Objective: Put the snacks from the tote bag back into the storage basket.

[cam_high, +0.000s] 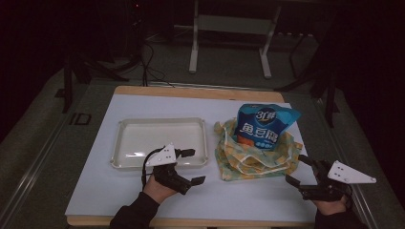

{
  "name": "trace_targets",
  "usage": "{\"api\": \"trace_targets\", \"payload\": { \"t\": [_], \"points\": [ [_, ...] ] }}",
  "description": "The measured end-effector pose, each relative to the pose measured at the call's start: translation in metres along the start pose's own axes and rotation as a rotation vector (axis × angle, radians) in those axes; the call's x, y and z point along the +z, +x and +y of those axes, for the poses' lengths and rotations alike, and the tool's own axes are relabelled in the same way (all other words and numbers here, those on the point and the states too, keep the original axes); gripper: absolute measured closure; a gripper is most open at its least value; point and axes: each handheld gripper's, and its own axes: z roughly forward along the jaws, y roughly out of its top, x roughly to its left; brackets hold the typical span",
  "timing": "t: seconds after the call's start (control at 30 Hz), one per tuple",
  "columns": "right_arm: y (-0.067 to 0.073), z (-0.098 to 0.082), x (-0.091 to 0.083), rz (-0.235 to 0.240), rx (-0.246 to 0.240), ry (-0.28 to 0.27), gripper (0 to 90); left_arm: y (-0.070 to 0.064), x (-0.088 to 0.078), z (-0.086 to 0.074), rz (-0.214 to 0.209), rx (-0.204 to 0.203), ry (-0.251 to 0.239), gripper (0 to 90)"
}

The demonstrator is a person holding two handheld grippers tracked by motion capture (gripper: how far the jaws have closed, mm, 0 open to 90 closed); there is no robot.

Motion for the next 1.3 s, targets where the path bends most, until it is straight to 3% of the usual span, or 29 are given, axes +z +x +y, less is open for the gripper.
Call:
{"api": "trace_targets", "payload": {
  "t": [0.57, 0.93, 1.3],
  "points": [
    [-0.02, 0.016, 0.008, -0.026, -0.002, -0.007, 14.9, 0.019, 0.034, 0.032, -0.031, 0.019, 0.007, 6.7],
    [-0.029, 0.025, 0.027, -0.021, 0.001, -0.009, 15.0, 0.033, 0.061, 0.055, -0.031, 0.052, 0.012, 10.4],
    [-0.039, 0.03, 0.043, -0.028, 0.033, -0.01, 17.9, 0.054, 0.093, 0.072, 0.018, 0.036, 0.036, 15.5]
  ]
}}
